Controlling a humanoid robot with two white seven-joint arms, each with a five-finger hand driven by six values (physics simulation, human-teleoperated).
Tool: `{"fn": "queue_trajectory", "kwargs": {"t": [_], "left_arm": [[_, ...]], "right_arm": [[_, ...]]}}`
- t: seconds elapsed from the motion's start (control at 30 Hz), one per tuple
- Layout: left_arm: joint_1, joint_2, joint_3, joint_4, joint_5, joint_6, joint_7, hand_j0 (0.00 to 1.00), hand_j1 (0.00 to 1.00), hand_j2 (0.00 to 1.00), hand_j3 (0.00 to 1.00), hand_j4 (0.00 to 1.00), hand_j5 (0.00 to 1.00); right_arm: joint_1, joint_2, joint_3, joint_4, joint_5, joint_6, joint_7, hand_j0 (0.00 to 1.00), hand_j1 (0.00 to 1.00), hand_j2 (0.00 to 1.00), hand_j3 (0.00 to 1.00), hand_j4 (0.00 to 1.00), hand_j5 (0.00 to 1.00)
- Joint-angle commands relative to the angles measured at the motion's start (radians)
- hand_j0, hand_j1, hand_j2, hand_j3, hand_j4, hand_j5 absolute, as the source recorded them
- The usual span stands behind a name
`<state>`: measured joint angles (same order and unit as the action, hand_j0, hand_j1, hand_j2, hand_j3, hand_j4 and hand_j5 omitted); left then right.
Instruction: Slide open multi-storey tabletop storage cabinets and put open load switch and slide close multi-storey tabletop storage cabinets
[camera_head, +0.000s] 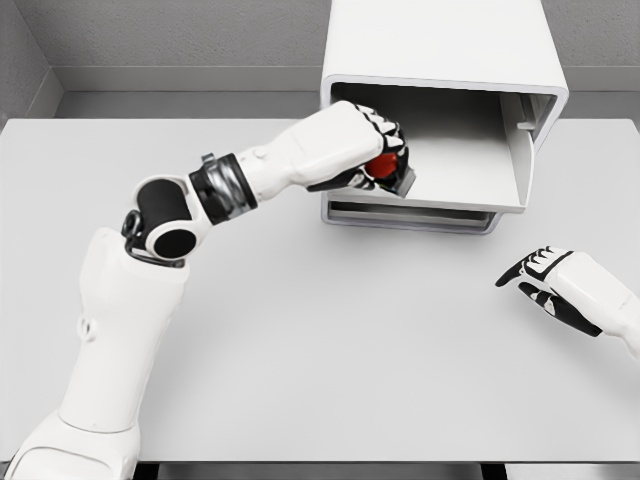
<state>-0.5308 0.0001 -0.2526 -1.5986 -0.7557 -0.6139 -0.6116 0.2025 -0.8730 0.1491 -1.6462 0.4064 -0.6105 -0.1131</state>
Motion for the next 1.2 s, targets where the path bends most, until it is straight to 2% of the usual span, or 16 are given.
{"fn": "queue_trajectory", "kwargs": {"t": [0.0, 0.77, 1.1, 1.17], "left_arm": [[0.000, 0.000, -0.016, 0.000, 0.004, 0.003, 0.001, 0.38, 0.38, 0.38, 0.38, 0.38, 0.38], [-0.083, 0.000, -0.082, 0.002, -0.030, 0.003, 0.001, 0.37, 0.37, 0.37, 0.37, 0.37, 0.37], [-0.083, 0.000, -0.096, 0.009, -0.036, 0.003, 0.001, 0.38, 0.38, 0.38, 0.38, 0.38, 0.38], [-0.083, 0.000, -0.096, 0.009, -0.036, 0.003, 0.001, 0.41, 0.41, 0.41, 0.41, 0.41, 0.41]], "right_arm": [[0.000, -0.001, 0.000, 0.000, -0.006, 0.000, 0.000, 0.51, 0.51, 0.51, 0.51, 0.51, 0.51], [0.000, -0.001, 0.000, -0.001, -0.006, 0.000, 0.000, 0.51, 0.51, 0.51, 0.51, 0.51, 0.51], [0.000, -0.001, 0.000, -0.001, -0.006, 0.000, 0.000, 0.51, 0.51, 0.51, 0.51, 0.51, 0.51], [0.000, -0.001, 0.000, -0.001, -0.006, 0.000, 0.000, 0.51, 0.51, 0.51, 0.51, 0.51, 0.51]]}}
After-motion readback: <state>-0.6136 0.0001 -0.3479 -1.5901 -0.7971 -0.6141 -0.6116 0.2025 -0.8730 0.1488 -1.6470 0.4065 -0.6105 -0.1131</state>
